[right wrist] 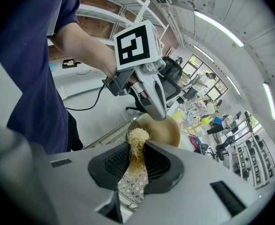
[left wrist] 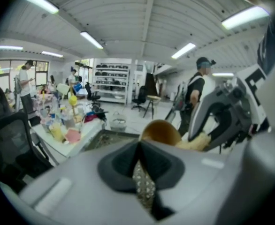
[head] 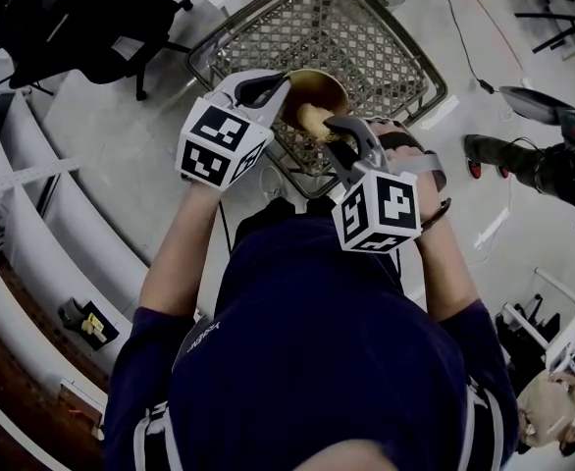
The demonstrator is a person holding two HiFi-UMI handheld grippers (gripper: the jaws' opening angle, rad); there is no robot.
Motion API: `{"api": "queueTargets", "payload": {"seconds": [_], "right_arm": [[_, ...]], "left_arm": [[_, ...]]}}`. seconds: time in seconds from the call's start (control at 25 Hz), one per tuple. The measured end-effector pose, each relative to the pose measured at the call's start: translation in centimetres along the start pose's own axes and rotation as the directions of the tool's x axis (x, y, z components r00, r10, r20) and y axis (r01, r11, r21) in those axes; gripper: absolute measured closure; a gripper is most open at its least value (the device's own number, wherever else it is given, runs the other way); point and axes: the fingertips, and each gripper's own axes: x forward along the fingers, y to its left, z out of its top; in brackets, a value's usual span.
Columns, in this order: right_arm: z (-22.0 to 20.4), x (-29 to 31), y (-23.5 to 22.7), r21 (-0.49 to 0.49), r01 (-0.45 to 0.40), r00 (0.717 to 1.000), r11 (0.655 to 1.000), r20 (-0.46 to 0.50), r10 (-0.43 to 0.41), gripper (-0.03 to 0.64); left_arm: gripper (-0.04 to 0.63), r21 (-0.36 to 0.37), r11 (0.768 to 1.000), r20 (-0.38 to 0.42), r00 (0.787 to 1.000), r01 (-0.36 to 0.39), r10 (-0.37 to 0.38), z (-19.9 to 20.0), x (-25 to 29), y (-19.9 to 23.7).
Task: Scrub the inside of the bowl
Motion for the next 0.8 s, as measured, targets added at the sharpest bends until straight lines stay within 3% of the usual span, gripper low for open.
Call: {"api": "queueTargets", "payload": {"seconds": [0.44, 0.68, 0.8], "right_arm": [[-0.1, -0.9, -3.5, 0.001, 0.19, 0.981, 0.982, -0.042, -0.189, 0.548], [1.4, 0.3, 0.6, 0.013, 0.066, 0.998, 0.998, -0.007, -0.066, 0.548], [1.8, 0.5, 0.8, 0.005, 0.067, 0.998, 0.998, -0.007, -0.067, 0.548]], "left_arm": [[0.584, 0.049, 0.998, -0.056, 0.998, 0.025, -0.023, -1.1, 0.0, -0.8], [0.584, 0.007, 1.0, -0.011, 1.0, 0.024, -0.024, 0.0, -0.4, -0.2], [0.584, 0.005, 1.0, -0.013, 1.0, 0.025, -0.025, 0.1, -0.5, 0.0]]}}
